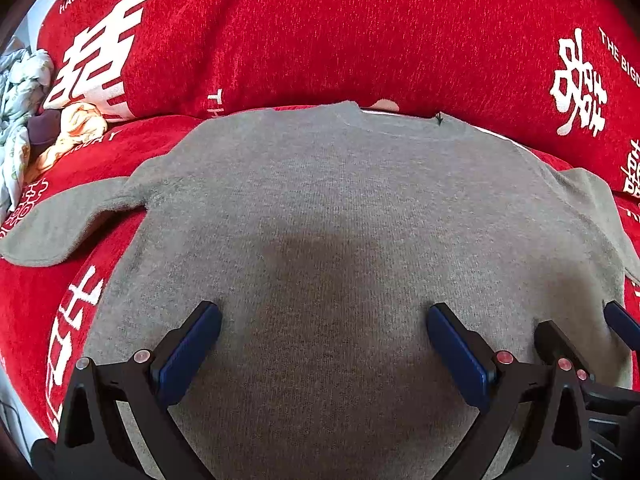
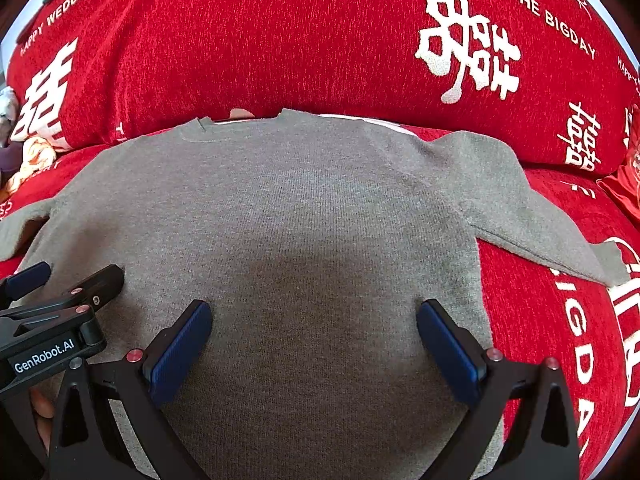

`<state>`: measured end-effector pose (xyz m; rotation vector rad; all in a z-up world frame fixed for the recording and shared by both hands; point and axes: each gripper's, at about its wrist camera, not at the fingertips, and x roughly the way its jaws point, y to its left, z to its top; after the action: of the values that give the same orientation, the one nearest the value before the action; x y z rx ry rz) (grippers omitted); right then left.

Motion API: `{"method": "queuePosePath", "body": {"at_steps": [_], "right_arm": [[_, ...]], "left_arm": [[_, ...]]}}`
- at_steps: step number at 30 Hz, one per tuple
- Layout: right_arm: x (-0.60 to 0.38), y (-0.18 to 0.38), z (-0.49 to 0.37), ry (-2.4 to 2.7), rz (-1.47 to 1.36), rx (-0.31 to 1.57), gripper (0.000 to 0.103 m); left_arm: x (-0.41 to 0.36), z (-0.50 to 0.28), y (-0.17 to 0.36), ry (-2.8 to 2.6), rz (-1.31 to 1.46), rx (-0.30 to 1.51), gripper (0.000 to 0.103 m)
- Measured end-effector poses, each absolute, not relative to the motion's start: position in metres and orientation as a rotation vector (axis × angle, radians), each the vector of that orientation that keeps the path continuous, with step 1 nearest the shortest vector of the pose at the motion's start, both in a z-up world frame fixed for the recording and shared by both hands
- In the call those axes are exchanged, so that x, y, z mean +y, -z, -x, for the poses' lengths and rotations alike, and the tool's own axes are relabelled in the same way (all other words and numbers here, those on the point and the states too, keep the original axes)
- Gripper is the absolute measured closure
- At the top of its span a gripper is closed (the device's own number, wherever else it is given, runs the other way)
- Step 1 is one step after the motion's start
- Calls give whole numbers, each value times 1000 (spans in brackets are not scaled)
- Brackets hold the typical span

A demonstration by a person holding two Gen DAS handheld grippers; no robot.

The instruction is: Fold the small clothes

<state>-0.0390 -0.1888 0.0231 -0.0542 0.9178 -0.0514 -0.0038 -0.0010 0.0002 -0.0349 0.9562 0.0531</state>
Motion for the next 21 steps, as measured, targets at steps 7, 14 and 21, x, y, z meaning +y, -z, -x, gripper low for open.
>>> {"method": "queuePosePath", "body": {"at_steps": [7, 14, 21], "right_arm": [[-188, -23, 39, 52, 57, 917, 1], [-187, -22, 39, 54, 60, 924, 1], [-186, -22, 26, 34, 95, 1006, 0]], "left_arm": [[-1, 3, -1, -55, 32, 958, 0], [-2, 2, -1, -57, 31, 961, 0], [-2, -3, -1, -55, 11, 1002, 0]]}}
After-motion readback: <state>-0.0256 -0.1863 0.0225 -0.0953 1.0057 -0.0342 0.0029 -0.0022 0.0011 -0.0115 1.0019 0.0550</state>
